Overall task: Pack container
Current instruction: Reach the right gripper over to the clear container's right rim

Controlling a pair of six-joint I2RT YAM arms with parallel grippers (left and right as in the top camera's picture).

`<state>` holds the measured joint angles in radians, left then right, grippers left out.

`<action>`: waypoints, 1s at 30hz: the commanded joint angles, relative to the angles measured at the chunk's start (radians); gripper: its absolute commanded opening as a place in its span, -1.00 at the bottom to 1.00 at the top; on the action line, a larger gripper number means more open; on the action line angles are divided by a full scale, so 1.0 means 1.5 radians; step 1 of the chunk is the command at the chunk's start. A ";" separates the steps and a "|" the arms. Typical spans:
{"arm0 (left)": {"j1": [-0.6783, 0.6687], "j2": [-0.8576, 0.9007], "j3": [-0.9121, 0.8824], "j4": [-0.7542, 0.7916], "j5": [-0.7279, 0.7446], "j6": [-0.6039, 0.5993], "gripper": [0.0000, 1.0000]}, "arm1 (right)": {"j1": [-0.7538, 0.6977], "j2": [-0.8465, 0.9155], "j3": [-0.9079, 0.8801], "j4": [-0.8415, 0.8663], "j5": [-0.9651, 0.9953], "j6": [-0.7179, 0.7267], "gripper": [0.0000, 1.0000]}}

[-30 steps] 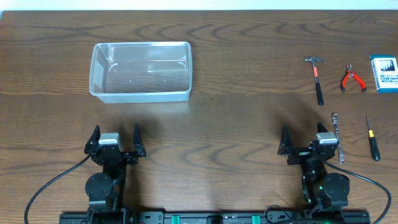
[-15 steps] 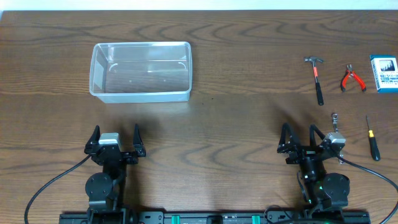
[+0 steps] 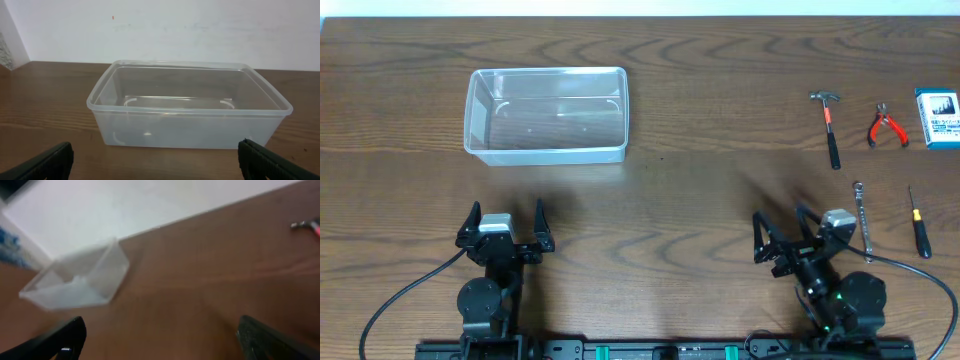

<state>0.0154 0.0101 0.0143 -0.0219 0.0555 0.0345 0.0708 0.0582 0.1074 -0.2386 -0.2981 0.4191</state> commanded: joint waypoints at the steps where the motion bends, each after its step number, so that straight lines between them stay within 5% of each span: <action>1: -0.003 -0.004 -0.007 -0.030 -0.006 0.011 0.96 | 0.006 0.048 0.111 -0.020 -0.024 -0.077 0.98; 8: -0.003 -0.004 -0.007 -0.030 -0.006 0.011 0.96 | 0.006 0.258 0.400 -0.268 0.146 -0.134 0.98; 15: -0.003 -0.004 -0.007 -0.030 -0.011 0.012 0.96 | 0.006 0.486 0.668 -0.547 0.141 -0.143 0.98; 22: -0.003 -0.004 -0.007 -0.030 -0.010 0.012 0.96 | 0.019 0.571 0.719 -0.556 0.072 -0.132 0.98; 30: -0.003 -0.004 0.014 0.011 -0.027 0.013 0.96 | 0.205 0.707 0.805 -0.653 0.307 -0.026 0.98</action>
<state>0.0154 0.0101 0.0158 -0.0113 0.0467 0.0460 0.2863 1.0557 1.2495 -1.1862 -0.0246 0.2878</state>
